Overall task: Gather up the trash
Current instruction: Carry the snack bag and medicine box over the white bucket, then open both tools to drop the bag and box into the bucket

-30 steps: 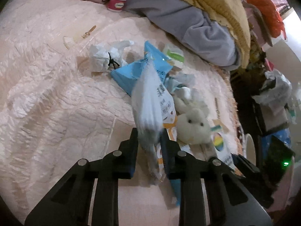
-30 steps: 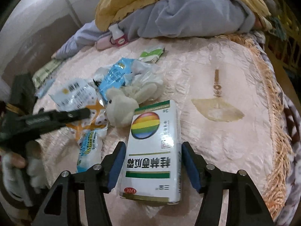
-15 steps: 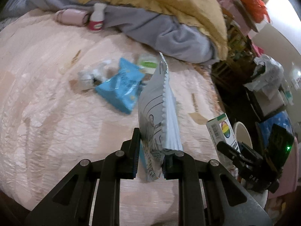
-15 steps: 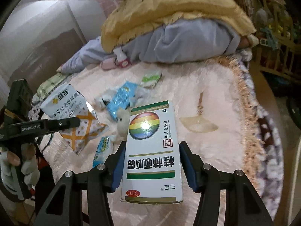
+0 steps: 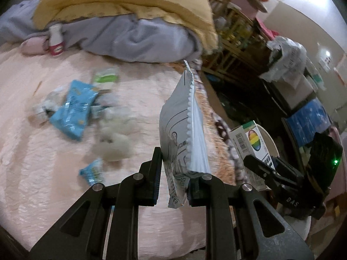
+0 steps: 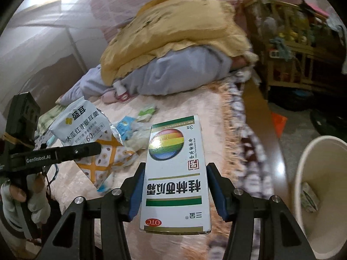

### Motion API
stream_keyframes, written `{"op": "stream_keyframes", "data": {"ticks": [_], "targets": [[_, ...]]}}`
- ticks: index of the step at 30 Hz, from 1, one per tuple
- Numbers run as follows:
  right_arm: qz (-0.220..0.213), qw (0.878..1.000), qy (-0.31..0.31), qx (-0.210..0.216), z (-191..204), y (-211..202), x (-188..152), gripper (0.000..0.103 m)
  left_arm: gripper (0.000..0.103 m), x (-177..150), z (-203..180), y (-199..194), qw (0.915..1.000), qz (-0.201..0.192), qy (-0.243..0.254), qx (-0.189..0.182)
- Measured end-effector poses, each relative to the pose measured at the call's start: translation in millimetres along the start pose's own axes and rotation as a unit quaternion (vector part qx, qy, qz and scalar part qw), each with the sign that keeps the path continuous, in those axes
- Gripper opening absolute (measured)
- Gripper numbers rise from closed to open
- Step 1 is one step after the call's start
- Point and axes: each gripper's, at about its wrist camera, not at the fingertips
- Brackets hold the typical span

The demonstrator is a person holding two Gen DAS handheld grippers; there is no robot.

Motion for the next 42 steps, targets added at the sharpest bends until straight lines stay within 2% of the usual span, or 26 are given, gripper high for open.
{"op": "stream_keyframes", "data": {"ticks": [7, 13, 25, 38, 42], "targets": [[-0.020, 0.998, 0.044, -0.027, -44, -29, -9, 0.053, 0.016, -1, -51, 23, 0.9989, 0.015, 0.042, -0.017], [-0.037, 0.995, 0.082, -0.053, -79, -51, -17, 0.053, 0.016, -4, -92, 45, 0.9961, 0.035, 0.067, -0.047], [-0.057, 0.978, 0.169, -0.104, -153, -82, -42, 0.053, 0.016, -6, -164, 96, 0.9886, 0.073, 0.086, -0.099], [-0.065, 0.959, 0.238, -0.140, -205, -92, -66, 0.053, 0.016, -14, -202, 148, 0.9825, 0.113, 0.079, -0.126], [-0.072, 0.953, 0.254, -0.150, -215, -95, -72, 0.053, 0.017, -17, -209, 159, 0.9808, 0.114, 0.076, -0.139]]}}
Point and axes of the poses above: each gripper's, at about its wrist camera, not at the fingertips, and y roughly the way its jaws point, z to its left, x to its top, and after that the axes turned 4 degrees about -y, right-handed
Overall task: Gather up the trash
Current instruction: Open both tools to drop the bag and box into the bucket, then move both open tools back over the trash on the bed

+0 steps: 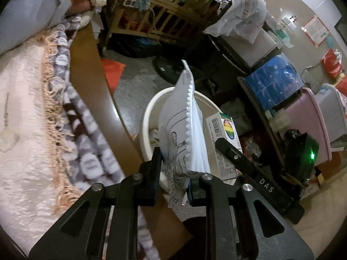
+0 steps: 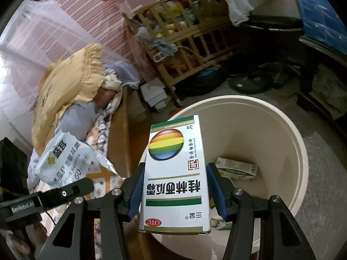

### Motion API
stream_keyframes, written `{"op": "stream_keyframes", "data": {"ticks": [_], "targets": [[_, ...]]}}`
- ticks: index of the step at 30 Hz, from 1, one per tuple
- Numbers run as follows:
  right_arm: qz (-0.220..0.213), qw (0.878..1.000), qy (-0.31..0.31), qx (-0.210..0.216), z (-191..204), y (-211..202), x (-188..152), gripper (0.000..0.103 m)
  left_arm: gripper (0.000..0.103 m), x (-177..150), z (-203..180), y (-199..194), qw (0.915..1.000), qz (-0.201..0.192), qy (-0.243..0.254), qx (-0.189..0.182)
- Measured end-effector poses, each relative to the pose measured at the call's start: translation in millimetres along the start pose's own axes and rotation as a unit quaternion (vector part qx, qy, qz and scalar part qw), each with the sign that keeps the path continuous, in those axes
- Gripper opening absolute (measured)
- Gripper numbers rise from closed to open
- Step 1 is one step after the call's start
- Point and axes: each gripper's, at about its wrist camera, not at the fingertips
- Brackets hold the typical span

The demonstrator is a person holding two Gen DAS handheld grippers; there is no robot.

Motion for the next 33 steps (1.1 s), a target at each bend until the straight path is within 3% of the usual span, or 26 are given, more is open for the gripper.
{"op": "stream_keyframes", "data": {"ticks": [2, 5, 9, 19, 33], "targets": [[-0.004, 1.000, 0.008, -0.003, -4, 0, 0, 0.054, 0.025, 0, -2, 4, 0.9999, -0.001, 0.001, -0.013], [0.001, 1.000, 0.024, -0.012, -10, 4, -1, 0.056, 0.056, -2, -2, 7, 0.9998, 0.000, 0.001, -0.019], [0.009, 0.999, 0.031, -0.011, -10, 8, -3, 0.064, 0.056, -4, 3, 1, 0.9999, -0.002, -0.002, -0.013], [0.020, 1.000, -0.009, 0.006, 23, 10, -6, 0.065, 0.056, -13, 29, -35, 0.9980, -0.029, -0.005, 0.056], [0.042, 0.994, -0.087, 0.056, 109, 19, -18, 0.065, 0.056, -38, 81, -110, 0.9828, -0.091, -0.001, 0.161]]}}
Point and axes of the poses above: each gripper's, at about its wrist camera, not at the fingertips, and y roughly the way its jaws point, z to its left, x to its top, and after that the axes turned 4 degrees about -y, right-handed
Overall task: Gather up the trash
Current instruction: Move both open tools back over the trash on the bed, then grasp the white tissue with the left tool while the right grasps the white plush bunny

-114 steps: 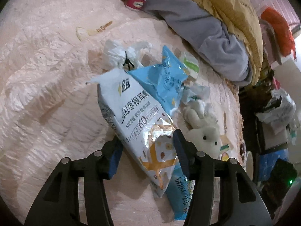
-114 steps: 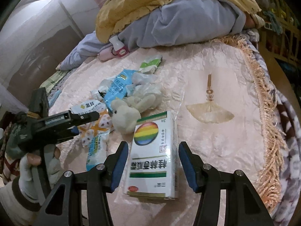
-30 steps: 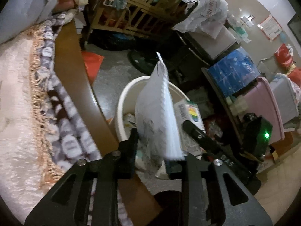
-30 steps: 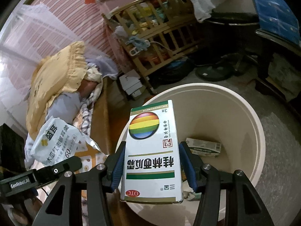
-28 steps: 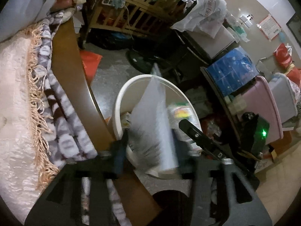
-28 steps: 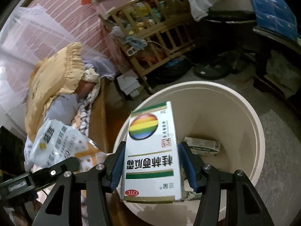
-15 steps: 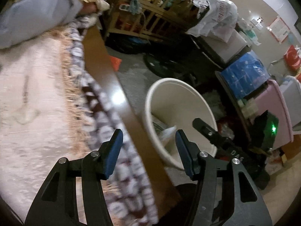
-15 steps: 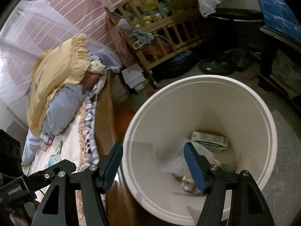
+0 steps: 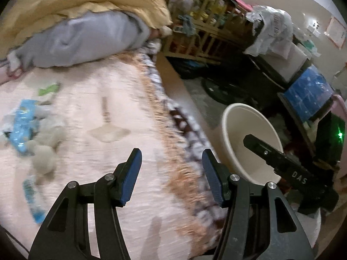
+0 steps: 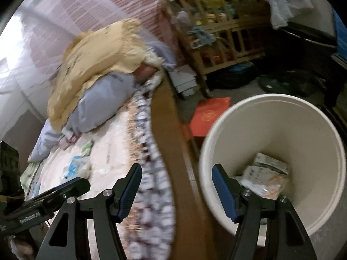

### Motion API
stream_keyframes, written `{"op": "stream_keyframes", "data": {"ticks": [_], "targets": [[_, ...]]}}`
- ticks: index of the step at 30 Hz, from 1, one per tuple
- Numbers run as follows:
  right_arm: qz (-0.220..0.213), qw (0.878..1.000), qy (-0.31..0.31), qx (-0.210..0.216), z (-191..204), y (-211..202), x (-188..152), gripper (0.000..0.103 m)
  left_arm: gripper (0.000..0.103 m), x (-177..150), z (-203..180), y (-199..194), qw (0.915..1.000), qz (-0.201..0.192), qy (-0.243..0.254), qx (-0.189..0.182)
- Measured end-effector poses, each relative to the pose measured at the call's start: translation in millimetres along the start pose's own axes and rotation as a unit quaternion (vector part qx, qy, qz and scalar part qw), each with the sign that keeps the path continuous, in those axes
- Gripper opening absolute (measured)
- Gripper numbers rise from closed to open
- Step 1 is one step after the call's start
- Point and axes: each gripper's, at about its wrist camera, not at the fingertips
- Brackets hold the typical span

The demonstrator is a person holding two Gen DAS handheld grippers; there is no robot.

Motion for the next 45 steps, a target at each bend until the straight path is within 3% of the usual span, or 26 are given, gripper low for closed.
{"op": "stream_keyframes", "data": {"ticks": [12, 18, 24, 32, 43, 44, 45], "targets": [[0.048, 0.992, -0.090, 0.074, 102, 40, -15, 0.066, 0.056, -15, 102, -52, 0.9943, -0.029, -0.032, 0.098], [0.073, 0.982, -0.144, 0.100, 148, 61, -25, 0.068, 0.056, -24, 173, -73, 0.9850, -0.034, -0.072, 0.153], [0.102, 0.972, -0.167, 0.133, 185, 92, -28, 0.068, 0.056, -31, 238, -86, 0.9744, -0.039, -0.120, 0.186], [0.148, 0.959, -0.175, 0.166, 231, 142, -28, 0.068, 0.057, -10, 294, -74, 0.9689, -0.044, -0.144, 0.196], [0.199, 0.953, -0.130, 0.185, 261, 202, -39, 0.073, 0.056, 30, 338, -13, 0.9722, -0.008, -0.136, 0.190], [0.202, 0.953, -0.126, 0.188, 261, 206, -40, 0.073, 0.054, 29, 339, -9, 0.9728, -0.002, -0.137, 0.187], [0.203, 0.953, -0.121, 0.192, 259, 209, -42, 0.069, 0.038, 29, 340, -6, 0.9735, 0.003, -0.137, 0.183]]}}
Point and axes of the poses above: each gripper's, at about its wrist camera, not at the fingertips, and y roughly the way its jaws point, z to its left, x to its top, and after that the axes turned 4 degrees about -y, right-handed
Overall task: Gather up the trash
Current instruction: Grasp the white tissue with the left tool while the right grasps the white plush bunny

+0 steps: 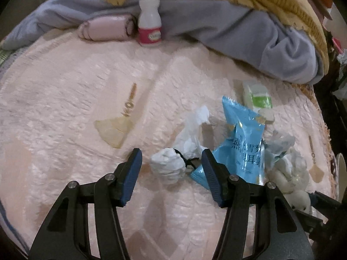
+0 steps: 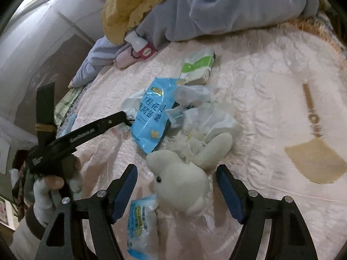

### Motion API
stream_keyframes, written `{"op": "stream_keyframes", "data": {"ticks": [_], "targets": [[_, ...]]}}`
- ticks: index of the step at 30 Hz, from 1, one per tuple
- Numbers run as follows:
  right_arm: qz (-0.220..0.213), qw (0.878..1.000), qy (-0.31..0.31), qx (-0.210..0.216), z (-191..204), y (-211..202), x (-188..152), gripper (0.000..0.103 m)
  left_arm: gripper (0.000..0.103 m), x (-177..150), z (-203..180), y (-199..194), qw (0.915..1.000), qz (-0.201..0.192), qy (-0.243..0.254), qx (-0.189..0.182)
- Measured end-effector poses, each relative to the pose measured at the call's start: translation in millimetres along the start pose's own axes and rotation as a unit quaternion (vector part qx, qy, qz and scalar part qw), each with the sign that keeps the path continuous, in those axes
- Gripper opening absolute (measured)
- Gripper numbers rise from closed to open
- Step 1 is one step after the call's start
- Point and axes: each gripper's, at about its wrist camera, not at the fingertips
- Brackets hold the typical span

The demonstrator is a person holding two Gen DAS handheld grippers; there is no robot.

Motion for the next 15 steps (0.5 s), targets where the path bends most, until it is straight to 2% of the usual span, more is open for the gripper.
{"op": "stream_keyframes", "data": {"ticks": [1, 3, 10, 15], "targets": [[-0.007, 1.000, 0.003, 0.001, -2, 1, -1, 0.054, 0.029, -1, 0, 3, 1.0000, 0.007, 0.000, -0.005], [-0.011, 1.000, 0.004, 0.002, -5, -1, -3, 0.044, 0.025, -7, 1, 2, 0.9998, 0.013, -0.005, -0.017], [-0.032, 0.999, -0.018, 0.009, -3, -32, -14, 0.043, 0.023, -25, 1, -42, 0.9988, -0.015, -0.020, -0.041], [-0.053, 0.998, -0.031, 0.006, 0, -64, -29, 0.043, 0.023, -38, -14, -81, 0.9972, -0.035, -0.015, -0.065]]}}
Point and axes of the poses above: each gripper's, at about its wrist camera, not at the fingertips, and y roughly the way its jaws point, z to its left, x to its top, and after that the axes turned 4 degrees about -y, right-handed
